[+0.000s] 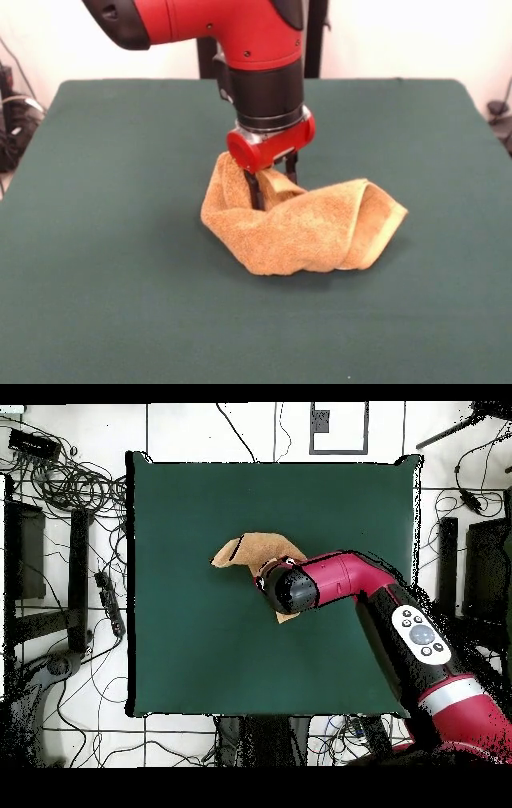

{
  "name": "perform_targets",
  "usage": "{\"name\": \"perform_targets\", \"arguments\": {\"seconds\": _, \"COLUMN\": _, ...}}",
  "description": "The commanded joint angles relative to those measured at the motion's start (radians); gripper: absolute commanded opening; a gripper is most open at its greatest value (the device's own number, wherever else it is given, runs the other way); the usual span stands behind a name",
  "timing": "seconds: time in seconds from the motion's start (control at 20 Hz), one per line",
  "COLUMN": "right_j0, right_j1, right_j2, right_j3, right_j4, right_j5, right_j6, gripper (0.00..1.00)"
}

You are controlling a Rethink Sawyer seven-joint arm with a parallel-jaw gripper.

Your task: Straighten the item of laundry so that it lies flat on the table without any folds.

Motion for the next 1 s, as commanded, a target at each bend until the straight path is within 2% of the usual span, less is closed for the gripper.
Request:
{"name": "perform_targets", "arguments": {"seconds": 0.05, "right_j0": 0.056, "right_j1": -0.016, "right_j2": -0.016, "right_j3": 0.016, "right_j4": -0.016, "right_j5": 0.023, "right_j6": -0.039, "gripper": 1.00}}
{"name": "perform_targets", "arguments": {"seconds": 0.7, "right_j0": 0.043, "right_j1": -0.101, "right_j2": 0.006, "right_j3": 0.061, "right_j4": 0.033, "right_j5": 0.080, "right_j6": -0.061, "gripper": 1.00}}
{"name": "perform_targets", "arguments": {"seconds": 1.0, "right_j0": 0.040, "right_j1": -0.086, "right_j2": 0.000, "right_j3": 0.063, "right_j4": 0.034, "right_j5": 0.069, "right_j6": -0.062, "gripper": 1.00}}
